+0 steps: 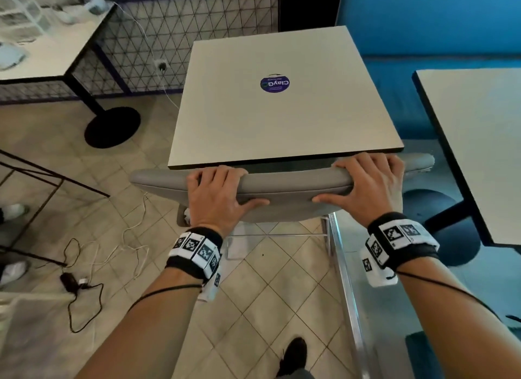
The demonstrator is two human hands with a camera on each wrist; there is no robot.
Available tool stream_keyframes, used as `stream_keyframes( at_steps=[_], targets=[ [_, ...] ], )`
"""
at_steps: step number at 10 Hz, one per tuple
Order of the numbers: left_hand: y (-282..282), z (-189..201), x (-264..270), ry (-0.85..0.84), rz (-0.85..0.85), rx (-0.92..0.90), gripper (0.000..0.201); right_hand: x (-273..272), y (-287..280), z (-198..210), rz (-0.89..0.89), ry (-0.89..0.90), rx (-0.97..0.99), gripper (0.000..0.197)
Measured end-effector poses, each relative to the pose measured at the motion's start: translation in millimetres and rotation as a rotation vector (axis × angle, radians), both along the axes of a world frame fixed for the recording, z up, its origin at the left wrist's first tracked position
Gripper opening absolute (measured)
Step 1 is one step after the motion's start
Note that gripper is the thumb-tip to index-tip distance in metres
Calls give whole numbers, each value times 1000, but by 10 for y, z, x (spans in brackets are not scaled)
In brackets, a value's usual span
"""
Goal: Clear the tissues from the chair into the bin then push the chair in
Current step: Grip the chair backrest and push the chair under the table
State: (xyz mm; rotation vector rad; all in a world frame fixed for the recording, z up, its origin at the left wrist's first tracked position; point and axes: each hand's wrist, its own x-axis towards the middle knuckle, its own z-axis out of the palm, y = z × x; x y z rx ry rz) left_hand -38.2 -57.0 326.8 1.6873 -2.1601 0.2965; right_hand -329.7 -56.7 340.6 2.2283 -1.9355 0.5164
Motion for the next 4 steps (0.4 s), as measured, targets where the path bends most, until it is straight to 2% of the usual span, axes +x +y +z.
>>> stream_keyframes(
  at_steps=[2,3,4],
  targets=[
    [264,4,-36,5,33,11,74,19,188,20,4,-32,5,75],
    [740,-220,-7,60,0,34,62,69,529,-61,-26,-182,-47,58],
    [1385,-769,312,128,-13,519,56,-131,1215,-522,-120,-348,165,47]
  ],
)
